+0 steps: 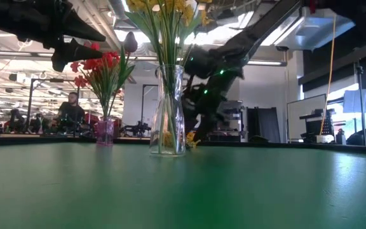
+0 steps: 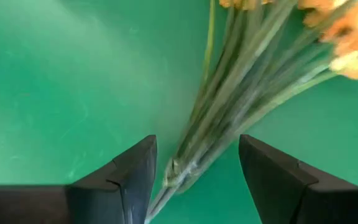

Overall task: Sort flowers into vase by color
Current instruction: Put the yellow flowers into the transparent vase

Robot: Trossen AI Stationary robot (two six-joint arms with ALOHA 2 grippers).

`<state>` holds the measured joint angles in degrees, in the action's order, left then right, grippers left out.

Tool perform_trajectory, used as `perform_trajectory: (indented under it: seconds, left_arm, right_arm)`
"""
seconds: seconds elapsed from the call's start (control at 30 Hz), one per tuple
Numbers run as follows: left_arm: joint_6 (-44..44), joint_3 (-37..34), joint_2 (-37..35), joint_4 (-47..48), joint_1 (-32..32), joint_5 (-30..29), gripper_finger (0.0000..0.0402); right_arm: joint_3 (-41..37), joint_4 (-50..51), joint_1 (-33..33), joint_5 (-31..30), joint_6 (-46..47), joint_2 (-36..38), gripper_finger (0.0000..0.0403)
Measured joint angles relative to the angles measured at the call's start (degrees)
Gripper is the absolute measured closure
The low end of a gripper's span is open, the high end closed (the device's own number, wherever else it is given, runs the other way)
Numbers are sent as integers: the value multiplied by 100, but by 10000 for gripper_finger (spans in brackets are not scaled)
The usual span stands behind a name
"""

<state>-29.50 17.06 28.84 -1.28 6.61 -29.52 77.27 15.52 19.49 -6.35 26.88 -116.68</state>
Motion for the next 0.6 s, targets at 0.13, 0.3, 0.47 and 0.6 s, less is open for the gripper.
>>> perform_trajectory:
  seconds: [0.13,0.3,0.47,0.6]
  left_arm:
    - [-4,0,2,2,20,2,186]
    - [-18,0,0,4,20,-7,186]
    - [-31,0,0,2,20,-9,186]
    - [-31,0,0,2,20,-9,186]
  right_arm:
    - [82,40,5,109,-21,-303,178]
    - [116,374,4,51,-317,-387,206]
    - [100,668,9,103,-507,-301,309]
    - [62,960,4,118,-628,-54,386]
